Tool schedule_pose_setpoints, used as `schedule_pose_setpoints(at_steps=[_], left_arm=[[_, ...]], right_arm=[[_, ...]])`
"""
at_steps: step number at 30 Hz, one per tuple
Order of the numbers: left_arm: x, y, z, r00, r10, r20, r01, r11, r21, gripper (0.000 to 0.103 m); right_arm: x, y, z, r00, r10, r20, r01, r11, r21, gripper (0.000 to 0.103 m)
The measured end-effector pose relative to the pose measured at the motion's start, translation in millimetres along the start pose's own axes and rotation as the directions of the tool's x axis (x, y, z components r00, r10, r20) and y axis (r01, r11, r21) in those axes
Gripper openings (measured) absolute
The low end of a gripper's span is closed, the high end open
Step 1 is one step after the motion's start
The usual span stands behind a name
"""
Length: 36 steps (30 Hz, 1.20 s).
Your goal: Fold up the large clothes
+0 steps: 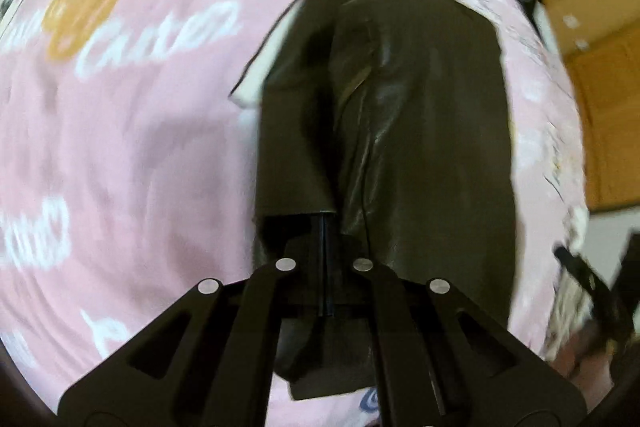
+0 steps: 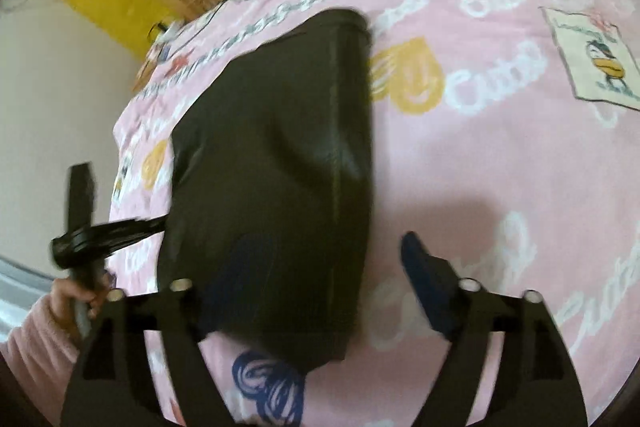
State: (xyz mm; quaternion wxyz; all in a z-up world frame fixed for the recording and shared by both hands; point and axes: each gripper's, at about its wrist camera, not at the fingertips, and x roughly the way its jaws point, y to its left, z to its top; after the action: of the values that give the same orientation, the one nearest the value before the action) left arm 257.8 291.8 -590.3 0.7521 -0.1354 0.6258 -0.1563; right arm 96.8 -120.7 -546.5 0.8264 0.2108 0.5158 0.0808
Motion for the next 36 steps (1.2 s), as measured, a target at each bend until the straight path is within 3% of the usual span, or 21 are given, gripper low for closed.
schedule_pose_setpoints(at_steps=[2, 5, 7, 8, 9, 12, 16, 20, 21, 24, 28, 31, 33, 36], left_arm=[[1.6, 4.9, 12.7, 0.994, -0.065, -0.090, 0.067, 0.997, 0.027, 0.002], [-5.3, 3.9, 22.1, 0.986, -0.102, -0.135, 0.119, 0.985, 0.124, 0.005], [-12.7, -3.2, 25.0, 0.982, -0.133, -0.130, 0.153, 0.975, 0.158, 0.048], [-19.2, -7.2, 27.9, 0.982, -0.153, -0.112, 0.171, 0.970, 0.171, 0.091], [-26.9, -6.6, 27.6, 0.977, -0.185, -0.103, 0.202, 0.961, 0.189, 0.097], [-32.7, -12.1, 30.7, 0.961, -0.243, -0.131, 0.266, 0.943, 0.202, 0.097], [4.2, -11.0, 40.9, 0.960, -0.201, -0.193, 0.235, 0.956, 0.175, 0.097], [42.7, 4.8, 46.3, 0.979, -0.081, -0.189, 0.109, 0.984, 0.142, 0.097], [51.0, 6.9, 46.3, 0.977, -0.078, -0.197, 0.107, 0.984, 0.141, 0.097], [75.1, 9.1, 41.3, 0.960, -0.123, -0.253, 0.148, 0.986, 0.080, 0.097], [79.2, -4.6, 32.3, 0.938, -0.211, -0.274, 0.240, 0.968, 0.076, 0.097], [84.1, -9.5, 29.5, 0.866, -0.384, -0.320, 0.401, 0.916, -0.015, 0.097], [88.0, -10.7, 27.5, 0.858, -0.396, -0.328, 0.412, 0.911, -0.021, 0.097], [100.5, -11.1, 23.4, 0.856, -0.381, -0.350, 0.400, 0.916, -0.019, 0.097]], right_arm=[[4.9, -9.4, 11.3, 1.000, 0.005, -0.003, -0.005, 1.000, 0.022, 0.079], [15.7, -21.8, 29.3, 1.000, 0.021, -0.013, -0.020, 0.998, 0.062, 0.080], [23.3, -26.8, 39.1, 1.000, 0.020, -0.023, -0.018, 0.997, 0.075, 0.080], [28.4, -29.1, 44.6, 0.999, 0.020, -0.029, -0.018, 0.997, 0.080, 0.080], [32.5, -30.3, 48.4, 0.999, 0.024, -0.034, -0.021, 0.996, 0.085, 0.080], [43.3, -31.9, 55.4, 0.998, 0.040, -0.045, -0.035, 0.995, 0.097, 0.081], [60.9, -34.7, 57.7, 0.996, 0.060, -0.069, -0.051, 0.990, 0.128, 0.081], [81.5, -32.0, 55.7, 0.992, 0.046, -0.115, -0.033, 0.993, 0.109, 0.082], [86.0, -30.4, 55.1, 0.991, 0.048, -0.129, -0.036, 0.995, 0.098, 0.082], [99.8, -24.6, 53.2, 0.985, 0.066, -0.162, -0.056, 0.996, 0.064, 0.083], [122.1, -23.8, 55.8, 0.969, 0.131, -0.210, -0.113, 0.989, 0.094, 0.087], [133.8, -26.0, 61.5, 0.946, 0.218, -0.240, -0.187, 0.972, 0.145, 0.088], [133.7, -20.1, 65.2, 0.928, 0.276, -0.250, -0.246, 0.958, 0.145, 0.089], [138.8, -8.1, 63.4, 0.933, 0.210, -0.291, -0.210, 0.977, 0.032, 0.091]])
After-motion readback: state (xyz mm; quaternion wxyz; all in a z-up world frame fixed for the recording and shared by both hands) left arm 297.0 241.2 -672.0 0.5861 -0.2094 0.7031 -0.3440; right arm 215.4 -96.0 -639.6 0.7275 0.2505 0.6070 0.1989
